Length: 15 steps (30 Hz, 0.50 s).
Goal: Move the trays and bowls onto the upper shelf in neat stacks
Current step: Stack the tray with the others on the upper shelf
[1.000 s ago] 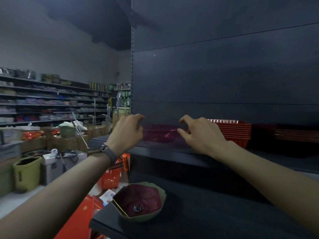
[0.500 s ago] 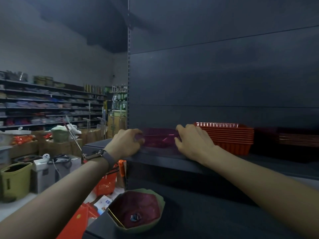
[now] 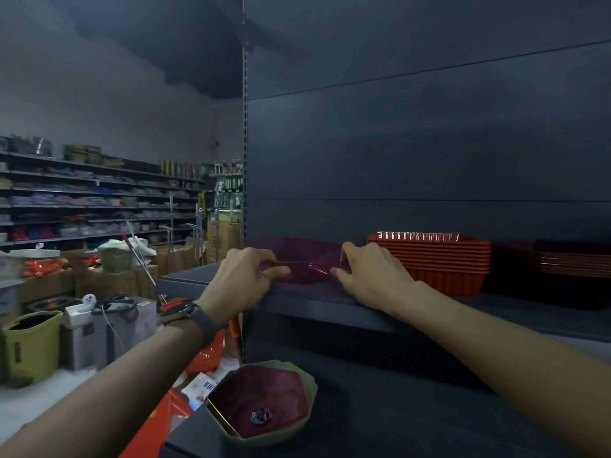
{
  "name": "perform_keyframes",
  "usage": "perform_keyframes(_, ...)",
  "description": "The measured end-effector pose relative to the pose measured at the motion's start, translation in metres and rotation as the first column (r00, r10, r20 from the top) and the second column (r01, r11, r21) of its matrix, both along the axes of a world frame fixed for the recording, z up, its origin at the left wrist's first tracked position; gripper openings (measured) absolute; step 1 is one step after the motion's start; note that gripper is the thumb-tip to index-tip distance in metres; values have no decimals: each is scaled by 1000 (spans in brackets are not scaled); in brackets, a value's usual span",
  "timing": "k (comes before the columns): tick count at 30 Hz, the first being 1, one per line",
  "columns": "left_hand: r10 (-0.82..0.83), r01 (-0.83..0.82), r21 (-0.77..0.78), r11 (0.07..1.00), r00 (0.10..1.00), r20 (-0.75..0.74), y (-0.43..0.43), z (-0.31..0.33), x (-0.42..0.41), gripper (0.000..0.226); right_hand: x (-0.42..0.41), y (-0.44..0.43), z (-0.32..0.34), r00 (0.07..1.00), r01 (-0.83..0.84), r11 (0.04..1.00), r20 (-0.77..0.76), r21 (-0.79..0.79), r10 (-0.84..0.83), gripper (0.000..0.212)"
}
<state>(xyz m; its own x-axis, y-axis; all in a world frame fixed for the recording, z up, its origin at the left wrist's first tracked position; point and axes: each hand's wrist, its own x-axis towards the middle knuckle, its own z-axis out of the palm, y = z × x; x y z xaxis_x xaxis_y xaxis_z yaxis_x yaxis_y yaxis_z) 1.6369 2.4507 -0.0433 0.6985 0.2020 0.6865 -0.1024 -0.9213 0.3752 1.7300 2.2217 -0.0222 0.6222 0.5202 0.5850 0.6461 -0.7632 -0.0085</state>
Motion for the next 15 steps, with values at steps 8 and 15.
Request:
perform_keyframes(8, -63, 48, 67, 997, 971, 233, -5, -7, -38, 3, 4, -13, -4, 972, -209, 963, -74, 167, 224, 28)
perform_keyframes(15, -138, 141, 20, 990, 915, 379, -22, 2, -55, 6, -10, -33, 5, 919, -395, 869, 126, 297, 375, 12)
